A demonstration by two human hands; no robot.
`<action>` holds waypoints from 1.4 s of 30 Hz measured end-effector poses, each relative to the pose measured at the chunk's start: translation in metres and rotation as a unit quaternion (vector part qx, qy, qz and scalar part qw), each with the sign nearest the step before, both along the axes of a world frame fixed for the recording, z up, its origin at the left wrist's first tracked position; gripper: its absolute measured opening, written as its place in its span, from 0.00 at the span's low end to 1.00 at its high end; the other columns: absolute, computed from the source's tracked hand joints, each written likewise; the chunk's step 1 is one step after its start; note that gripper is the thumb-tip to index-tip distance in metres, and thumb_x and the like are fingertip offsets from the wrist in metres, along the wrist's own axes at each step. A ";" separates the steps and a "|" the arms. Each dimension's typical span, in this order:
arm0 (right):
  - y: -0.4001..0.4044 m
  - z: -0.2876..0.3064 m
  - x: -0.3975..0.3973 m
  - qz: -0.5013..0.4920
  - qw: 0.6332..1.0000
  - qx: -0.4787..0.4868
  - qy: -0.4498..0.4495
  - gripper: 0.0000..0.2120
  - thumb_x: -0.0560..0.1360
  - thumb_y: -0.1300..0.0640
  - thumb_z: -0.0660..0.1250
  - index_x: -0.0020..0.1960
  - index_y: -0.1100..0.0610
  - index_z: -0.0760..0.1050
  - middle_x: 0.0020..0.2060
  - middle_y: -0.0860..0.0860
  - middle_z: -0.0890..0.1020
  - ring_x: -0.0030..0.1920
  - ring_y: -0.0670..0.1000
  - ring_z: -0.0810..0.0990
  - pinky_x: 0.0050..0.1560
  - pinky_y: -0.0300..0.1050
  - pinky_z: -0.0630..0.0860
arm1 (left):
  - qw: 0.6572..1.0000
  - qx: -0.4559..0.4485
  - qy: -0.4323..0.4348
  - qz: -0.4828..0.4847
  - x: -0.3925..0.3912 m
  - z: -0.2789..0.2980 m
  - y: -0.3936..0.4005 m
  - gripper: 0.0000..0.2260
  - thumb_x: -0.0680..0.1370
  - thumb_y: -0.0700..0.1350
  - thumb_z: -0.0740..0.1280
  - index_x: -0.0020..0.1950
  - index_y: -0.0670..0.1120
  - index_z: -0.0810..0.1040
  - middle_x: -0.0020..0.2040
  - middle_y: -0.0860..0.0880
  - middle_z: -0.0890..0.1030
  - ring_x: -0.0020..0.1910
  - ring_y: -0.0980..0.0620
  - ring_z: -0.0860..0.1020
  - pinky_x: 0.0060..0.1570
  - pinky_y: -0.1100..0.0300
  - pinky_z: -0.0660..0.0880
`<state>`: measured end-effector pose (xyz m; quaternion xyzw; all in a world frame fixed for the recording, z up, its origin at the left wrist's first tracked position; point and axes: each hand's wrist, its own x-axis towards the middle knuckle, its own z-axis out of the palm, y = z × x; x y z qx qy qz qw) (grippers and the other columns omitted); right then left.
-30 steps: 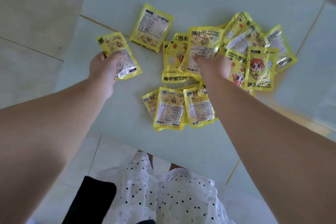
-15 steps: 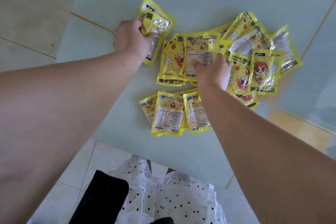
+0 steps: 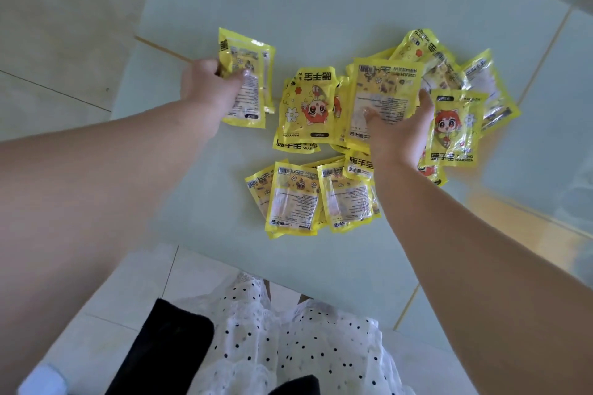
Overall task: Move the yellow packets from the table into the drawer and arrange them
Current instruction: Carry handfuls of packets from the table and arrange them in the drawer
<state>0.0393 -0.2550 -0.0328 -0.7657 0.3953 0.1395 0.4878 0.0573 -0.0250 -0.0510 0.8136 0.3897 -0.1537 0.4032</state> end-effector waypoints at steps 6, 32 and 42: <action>-0.041 0.013 0.008 -0.073 0.997 0.027 0.013 0.29 0.71 0.54 0.73 0.68 0.57 0.67 0.57 0.47 0.76 0.56 0.49 0.76 0.57 0.45 0.75 | 0.973 -0.214 -0.014 0.084 -0.002 0.027 -0.010 0.02 0.77 0.42 0.68 0.45 0.46 0.77 0.44 0.45 0.79 0.43 0.48 0.78 0.48 0.53 0.79; -0.070 -0.010 -0.014 0.110 0.978 -0.115 0.138 0.26 0.74 0.50 0.70 0.66 0.58 0.66 0.66 0.57 0.67 0.59 0.59 0.75 0.49 0.47 0.67 | 0.999 0.019 0.029 -0.038 -0.010 -0.002 -0.094 0.10 0.78 0.50 0.65 0.45 0.45 0.68 0.36 0.53 0.68 0.40 0.48 0.69 0.37 0.57 0.66; -0.074 -0.016 -0.016 0.072 0.986 -0.089 0.125 0.26 0.71 0.47 0.73 0.63 0.58 0.69 0.59 0.54 0.78 0.55 0.57 0.77 0.48 0.47 0.72 | 0.999 -0.049 0.019 -0.003 -0.011 -0.001 -0.093 0.09 0.77 0.48 0.68 0.51 0.44 0.73 0.44 0.47 0.75 0.39 0.48 0.73 0.40 0.53 0.75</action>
